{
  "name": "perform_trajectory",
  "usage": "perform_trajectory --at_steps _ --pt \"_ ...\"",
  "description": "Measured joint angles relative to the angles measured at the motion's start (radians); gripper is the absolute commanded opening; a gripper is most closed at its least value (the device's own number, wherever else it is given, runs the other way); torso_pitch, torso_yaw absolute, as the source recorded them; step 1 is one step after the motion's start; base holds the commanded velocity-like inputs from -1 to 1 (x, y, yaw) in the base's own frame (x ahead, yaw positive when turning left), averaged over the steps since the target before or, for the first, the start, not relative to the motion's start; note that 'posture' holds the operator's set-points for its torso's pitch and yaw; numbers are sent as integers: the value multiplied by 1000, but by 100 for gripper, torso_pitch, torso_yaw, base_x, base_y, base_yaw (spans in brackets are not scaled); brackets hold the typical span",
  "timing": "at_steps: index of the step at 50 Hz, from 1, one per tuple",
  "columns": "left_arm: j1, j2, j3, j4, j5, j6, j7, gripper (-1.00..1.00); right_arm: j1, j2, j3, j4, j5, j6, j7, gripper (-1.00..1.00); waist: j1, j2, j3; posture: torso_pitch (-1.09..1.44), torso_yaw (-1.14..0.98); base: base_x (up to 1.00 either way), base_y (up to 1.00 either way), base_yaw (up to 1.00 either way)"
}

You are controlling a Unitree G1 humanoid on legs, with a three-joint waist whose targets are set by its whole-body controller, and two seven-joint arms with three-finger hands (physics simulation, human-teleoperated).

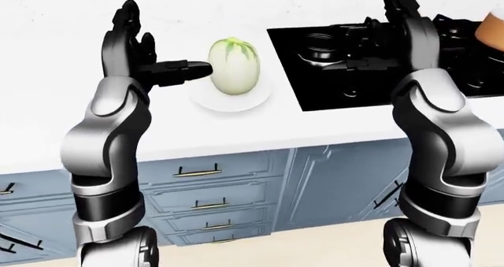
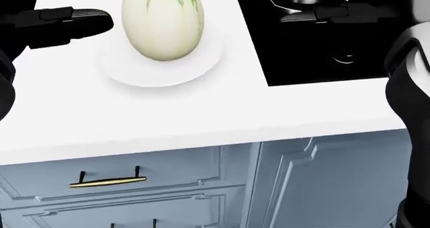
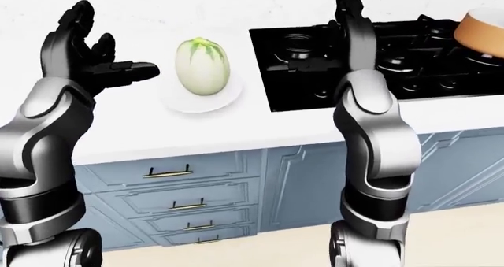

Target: Pick the zucchini from the plate and place it in the pan.

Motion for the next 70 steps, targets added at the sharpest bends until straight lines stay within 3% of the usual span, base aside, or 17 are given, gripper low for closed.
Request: perform_trajectory --at_steps 9,13,17,21,23,25,29,33,36,39,45,54,57,58,63,67,70 --pt "8 0 4 15 6 -2 1 100 1 4 7 -2 8 -10 6 100 -2 -15 1 0 0 12 2 0" --pt "2 -7 -8 9 2 -5 -3 100 6 -3 -6 1 3 -16 4 100 -13 4 0 0 0 13 3 0" --pt "0 -9 -18 8 -7 1 -8 100 8 -4 -10 11 -6 -3 -4 100 -11 -14 -6 0 0 13 3 0" --pt "-6 -2 -4 2 -3 1 -5 100 -4 -3 1 -1 -8 -12 1 100 -16 6 9 0 0 1 4 0" --pt "-7 0 -2 0 -1 -4 -3 100 -6 -3 2 -3 -9 -13 3 100 -22 37 7 0 0 0 4 0" --pt "8 0 2 9 0 -4 -2 100 9 11 12 4 -10 -8 5 100 -13 21 17 0 0 0 10 0" --pt "24 1 10 36 9 19 6 100 9 16 31 17 0 18 17 100 7 15 8 0 0 0 26 0" --pt "-3 -2 2 1 6 7 3 100 -1 2 6 -7 -5 11 14 100 -14 -37 2 0 0 0 31 0" --pt "-3 -11 -22 -10 -6 -3 -7 100 7 -4 -16 -6 -21 0 4 100 -23 -18 -1 0 0 0 2 0" --pt "-8 -5 -15 -6 -9 1 -9 100 -6 -4 -7 -1 -29 -6 3 100 -24 27 0 0 0 0 0 0" --pt "9 0 6 14 5 10 2 100 5 14 25 13 -20 8 25 100 -6 0 11 0 0 0 0 0" --pt "10 -10 -18 26 0 14 -8 100 5 11 4 14 -32 1 20 100 15 -13 3 0 0 0 0 50" --pt "5 -4 -2 7 3 10 -5 100 4 11 12 6 -31 -2 22 100 17 -41 4 0 0 0 0 100" --pt "5 -7 -1 3 5 6 -4 100 6 9 12 6 -31 -3 23 100 15 -32 5 0 0 0 0 100" --pt "11 0 7 2 6 1 -4 100 1 15 21 23 -39 0 22 100 30 -59 -17 0 0 0 11 40" --pt "-1 -1 6 0 10 -8 0 100 -4 9 15 5 -43 -8 24 100 8 -11 14 0 0 0 0 0" --pt "1 -5 -9 8 3 -4 -6 100 2 8 6 16 -55 -1 19 100 -14 42 15 0 0 0 0 0"
